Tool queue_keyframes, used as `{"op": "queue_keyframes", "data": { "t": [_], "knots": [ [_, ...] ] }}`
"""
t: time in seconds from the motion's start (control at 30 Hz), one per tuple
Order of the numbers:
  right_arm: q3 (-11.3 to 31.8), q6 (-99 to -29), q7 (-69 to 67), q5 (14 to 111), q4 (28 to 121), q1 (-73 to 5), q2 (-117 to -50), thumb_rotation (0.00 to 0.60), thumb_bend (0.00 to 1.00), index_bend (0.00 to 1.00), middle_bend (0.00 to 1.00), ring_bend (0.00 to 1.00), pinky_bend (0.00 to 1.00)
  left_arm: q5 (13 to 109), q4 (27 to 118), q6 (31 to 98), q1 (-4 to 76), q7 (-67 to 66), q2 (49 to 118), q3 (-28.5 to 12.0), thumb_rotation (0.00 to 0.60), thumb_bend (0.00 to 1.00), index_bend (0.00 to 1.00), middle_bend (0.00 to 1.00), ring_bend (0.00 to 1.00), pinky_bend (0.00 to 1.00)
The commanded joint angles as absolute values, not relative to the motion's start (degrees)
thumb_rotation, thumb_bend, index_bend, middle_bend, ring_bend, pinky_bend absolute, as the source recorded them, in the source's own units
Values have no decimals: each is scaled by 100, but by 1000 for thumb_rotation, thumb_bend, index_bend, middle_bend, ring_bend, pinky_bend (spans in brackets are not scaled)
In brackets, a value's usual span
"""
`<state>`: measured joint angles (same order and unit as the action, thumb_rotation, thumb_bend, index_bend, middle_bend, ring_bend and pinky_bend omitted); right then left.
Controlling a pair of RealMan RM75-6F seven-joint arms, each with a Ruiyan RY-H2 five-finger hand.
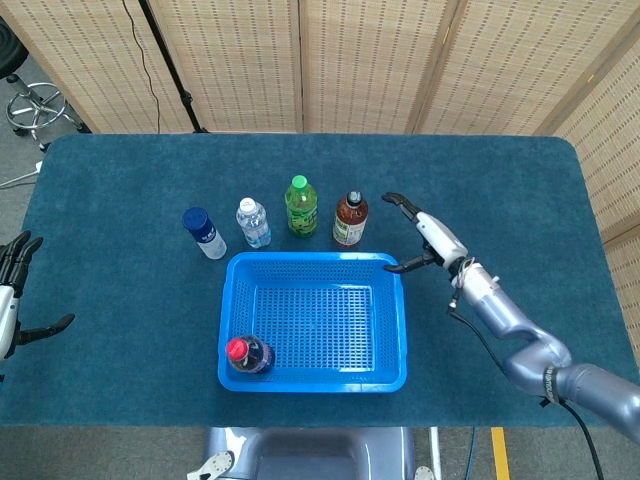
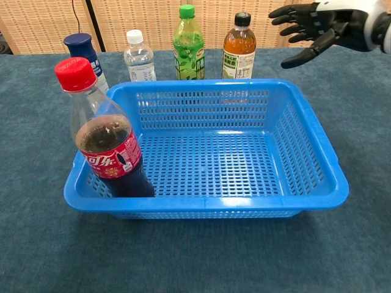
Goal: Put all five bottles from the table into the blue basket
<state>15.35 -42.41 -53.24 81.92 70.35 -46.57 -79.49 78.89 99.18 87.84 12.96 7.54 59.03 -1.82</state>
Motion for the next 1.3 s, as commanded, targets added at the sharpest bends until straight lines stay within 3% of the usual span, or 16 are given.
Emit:
{"op": "queue_keyframes", "data": {
  "t": [0.03,0.67,0.73,0.77,0.9,0.97,1.13,1.3],
  "knots": [
    [1713,-3974,-5222,7939,6724,-4946,-8259,600,0,0,0,0,0,7873,9903,8751,1268,762,5909,-218,600,0,0,0,0,0],
    [1649,-3516,-5831,7959,3869,-5962,-10125,600,0,0,8,0,6,7923,9738,8399,1265,926,6035,-482,600,0,0,0,0,0],
    [1693,-3535,-6012,7909,3586,-5998,-10298,600,0,22,77,20,81,7852,9733,8301,1304,877,6049,-524,600,0,0,0,0,0],
    [1714,-3577,-6117,7889,3431,-6009,-10392,600,0,60,153,71,170,7823,9730,8267,1317,853,6059,-548,600,0,0,0,0,0],
    [1763,-3681,-6280,7815,3000,-6034,-10676,600,0,327,500,422,551,7779,9719,8155,1354,812,6079,-592,600,0,0,0,0,0],
    [1790,-3723,-6452,7787,2900,-6042,-10765,600,0,437,602,525,648,7773,9721,8122,1358,806,6077,-609,600,0,0,0,0,0],
    [1786,-3901,-6651,7804,2767,-6038,-10864,600,13,602,742,652,723,7795,9736,8128,1326,831,6065,-639,600,0,0,0,0,0],
    [1793,-4170,-6621,7808,2866,-5961,-10779,600,165,639,772,677,725,7858,9749,8113,1299,883,6042,-633,600,0,0,0,0,0]
  ]
}}
